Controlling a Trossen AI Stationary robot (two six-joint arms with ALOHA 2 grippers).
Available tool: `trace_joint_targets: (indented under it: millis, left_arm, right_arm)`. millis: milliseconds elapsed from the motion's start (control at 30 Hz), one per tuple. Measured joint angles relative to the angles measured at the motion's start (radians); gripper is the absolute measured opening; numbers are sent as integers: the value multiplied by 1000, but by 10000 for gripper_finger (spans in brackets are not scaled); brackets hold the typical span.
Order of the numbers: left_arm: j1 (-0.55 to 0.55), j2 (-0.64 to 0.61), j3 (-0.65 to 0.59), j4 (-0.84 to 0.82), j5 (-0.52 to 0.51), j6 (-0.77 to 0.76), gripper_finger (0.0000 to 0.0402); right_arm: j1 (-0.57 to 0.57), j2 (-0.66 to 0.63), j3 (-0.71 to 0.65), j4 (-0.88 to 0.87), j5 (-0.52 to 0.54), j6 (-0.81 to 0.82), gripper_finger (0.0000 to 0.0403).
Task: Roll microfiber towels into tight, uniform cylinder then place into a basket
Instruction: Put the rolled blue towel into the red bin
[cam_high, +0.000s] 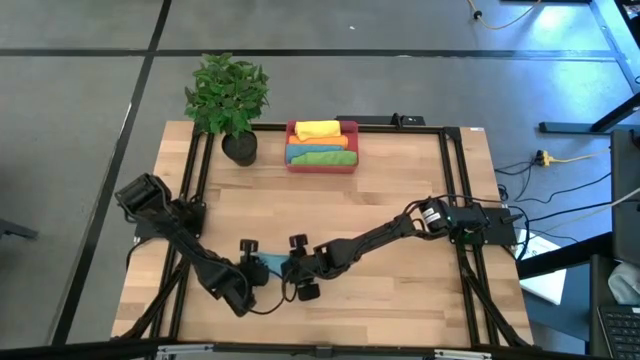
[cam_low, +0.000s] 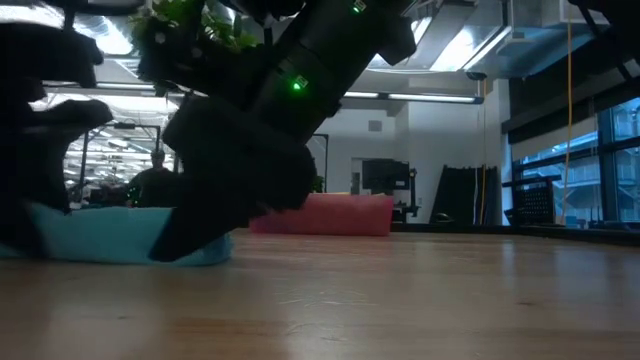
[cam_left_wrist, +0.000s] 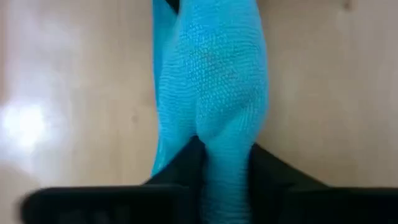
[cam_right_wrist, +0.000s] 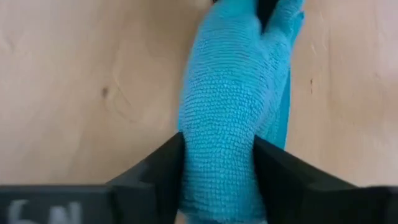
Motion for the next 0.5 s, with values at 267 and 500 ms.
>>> trace_joint_targets:
  millis: [267, 500]
  left_arm:
    - [47, 3, -4, 22, -12, 47, 8]
    - [145, -76, 55, -46, 25, 207, 4]
  right_arm:
    - [-8, -4, 2, -76, 7, -2, 37]
    - [-11, -35, 43, -224, 35, 20, 37]
